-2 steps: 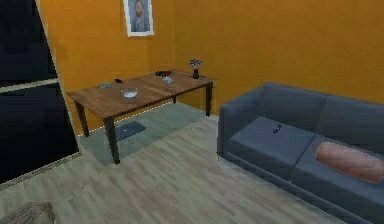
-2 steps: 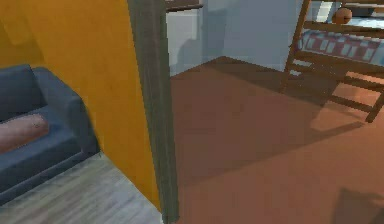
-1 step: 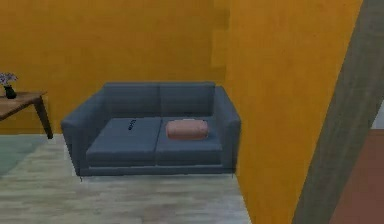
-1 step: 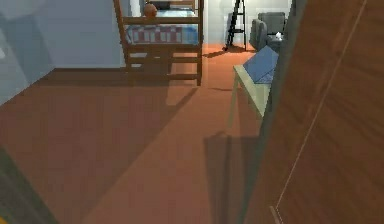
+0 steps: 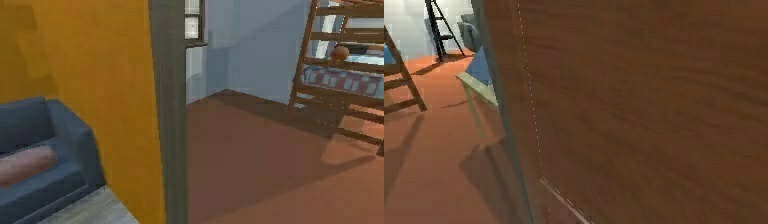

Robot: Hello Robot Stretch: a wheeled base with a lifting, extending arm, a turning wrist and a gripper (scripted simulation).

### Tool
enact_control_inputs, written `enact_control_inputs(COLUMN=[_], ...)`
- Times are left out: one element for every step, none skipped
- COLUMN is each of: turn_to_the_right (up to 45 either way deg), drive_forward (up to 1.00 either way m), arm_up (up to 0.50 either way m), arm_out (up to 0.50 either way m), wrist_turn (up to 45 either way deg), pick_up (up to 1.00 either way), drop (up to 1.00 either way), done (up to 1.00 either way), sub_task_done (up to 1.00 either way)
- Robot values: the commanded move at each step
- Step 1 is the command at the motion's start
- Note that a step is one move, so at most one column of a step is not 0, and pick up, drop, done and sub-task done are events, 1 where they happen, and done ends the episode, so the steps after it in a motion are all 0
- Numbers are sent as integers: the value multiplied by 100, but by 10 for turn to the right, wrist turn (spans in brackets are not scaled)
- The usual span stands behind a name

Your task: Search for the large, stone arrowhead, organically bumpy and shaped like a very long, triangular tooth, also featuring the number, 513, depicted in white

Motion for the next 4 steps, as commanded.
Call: enact_control_inputs(turn_to_the_right=[-450,30,0,450], drive_forward=[0,0,10,0], arm_up=[0,0,0,0], arm_out=[0,0,0,0], wrist_turn=[0,0,0,0], pick_up=[0,0,0,0], drop=[0,0,0,0], done=[0,0,0,0], sub_task_done=[0,0,0,0])
